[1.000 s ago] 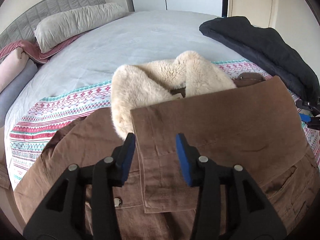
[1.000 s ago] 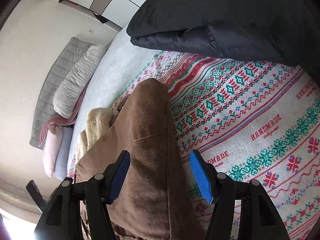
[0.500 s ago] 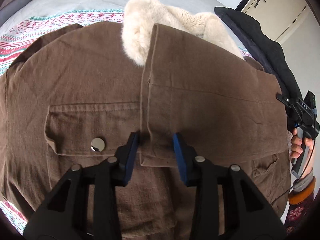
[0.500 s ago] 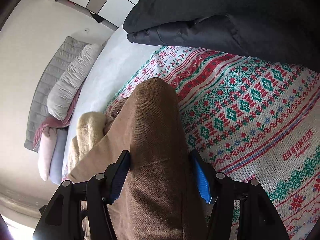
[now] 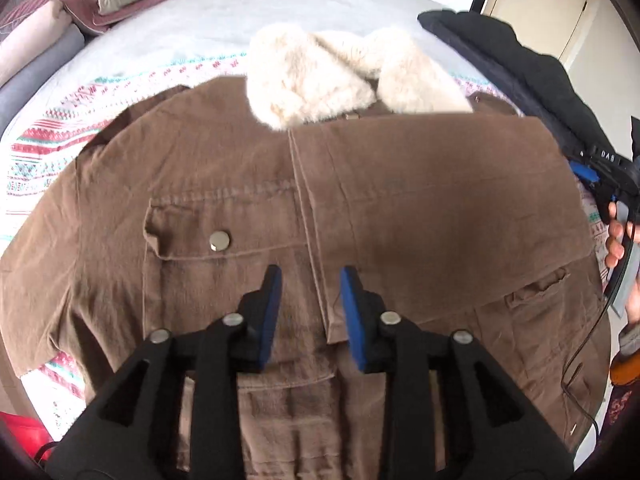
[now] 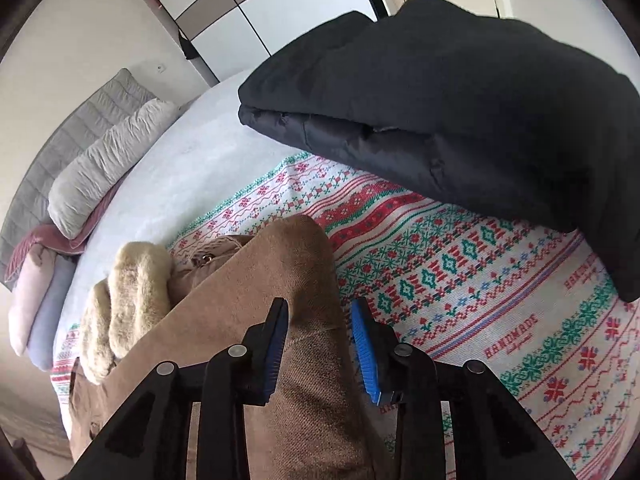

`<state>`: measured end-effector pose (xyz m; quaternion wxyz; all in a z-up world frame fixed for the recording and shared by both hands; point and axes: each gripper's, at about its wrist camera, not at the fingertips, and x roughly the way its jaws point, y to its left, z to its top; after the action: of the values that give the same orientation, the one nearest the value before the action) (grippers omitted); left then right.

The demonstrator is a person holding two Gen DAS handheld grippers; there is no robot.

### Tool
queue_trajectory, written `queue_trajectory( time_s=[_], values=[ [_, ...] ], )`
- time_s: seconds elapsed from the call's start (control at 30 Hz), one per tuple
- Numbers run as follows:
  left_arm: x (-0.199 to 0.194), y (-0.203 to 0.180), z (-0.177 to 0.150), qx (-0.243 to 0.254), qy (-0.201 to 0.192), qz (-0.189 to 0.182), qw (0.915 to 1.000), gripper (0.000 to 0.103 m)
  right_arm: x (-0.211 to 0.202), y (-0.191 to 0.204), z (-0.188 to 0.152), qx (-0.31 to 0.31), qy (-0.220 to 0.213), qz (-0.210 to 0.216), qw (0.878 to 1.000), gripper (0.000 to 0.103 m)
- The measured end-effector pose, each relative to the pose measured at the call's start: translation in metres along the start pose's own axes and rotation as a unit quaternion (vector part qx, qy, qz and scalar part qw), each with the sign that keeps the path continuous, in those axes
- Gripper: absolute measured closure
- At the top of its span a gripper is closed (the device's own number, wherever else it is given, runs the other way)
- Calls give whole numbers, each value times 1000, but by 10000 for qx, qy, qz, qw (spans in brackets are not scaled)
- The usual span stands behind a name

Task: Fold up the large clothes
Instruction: 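Fold the coat side inward with the right tool while the left tool smooths the fold, then grasp the other coat side with the left tool and fold it over the front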

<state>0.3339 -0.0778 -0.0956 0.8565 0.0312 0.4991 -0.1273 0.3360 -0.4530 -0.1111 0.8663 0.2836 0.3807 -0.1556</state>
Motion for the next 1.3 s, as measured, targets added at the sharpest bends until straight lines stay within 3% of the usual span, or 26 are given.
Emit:
queue_trajectory(
  time_s=[0.07, 0.13, 0.2, 0.3, 0.4, 0.47, 0.6, 0.73, 0.83, 0.93, 1.0, 1.1, 1.2, 1.3],
  values=[
    [-7, -8, 6, 18, -578, -169, 9982, 44, -20, 16, -8, -365, -258, 22, 9990, 66],
    [-2, -15, 9, 123, -764, -290, 9966, 44, -32, 33, -21, -716, -332, 119, 9968, 60],
    [12, -21, 5, 215, -654, -305, 9972, 44, -32, 48, -35, -1014, -242, 148, 9944, 55],
    [45, -15, -5, 74, -73, -456, 9989, 43, -14, 45, -57, -1110, 91, 35, 9938, 52],
    [42, -8, -15, 27, -210, -647, 9977, 43, 9, 24, -74, -907, 504, -126, 9945, 52],
    [28, -7, -15, 90, -79, -592, 9982, 41, -5, 22, -76, -846, 389, -98, 9956, 52],
    [-17, 11, -18, 44, -201, -260, 9994, 23, -55, 33, -76, -740, 306, 70, 9968, 49],
    [-61, 52, -32, -464, -218, -13, 9987, 13, -114, 56, -93, -888, 101, 98, 9959, 28],
    [-83, 91, -45, -844, -265, 330, 9955, 9, -145, 74, -111, -1069, 115, 269, 9938, 21],
    [-95, 137, -58, -1400, -359, 731, 9868, 9, -161, 88, -127, -1367, 82, 403, 9898, 17],
    [-100, 174, -67, -1937, -372, 724, 9777, 9, -160, 93, -134, -1431, 177, 454, 9885, 16],
    [-100, 228, -94, -2779, -566, 621, 9569, 9, -156, 98, -137, -1374, 453, 541, 9880, 16],
    [-90, 272, -119, -3419, -361, 861, 9351, 9, -157, 98, -145, -1372, 486, 596, 9876, 16],
    [-83, 305, -138, -3900, -285, 731, 9175, 9, -152, 98, -150, -1395, 518, 416, 9880, 16]
  ],
)
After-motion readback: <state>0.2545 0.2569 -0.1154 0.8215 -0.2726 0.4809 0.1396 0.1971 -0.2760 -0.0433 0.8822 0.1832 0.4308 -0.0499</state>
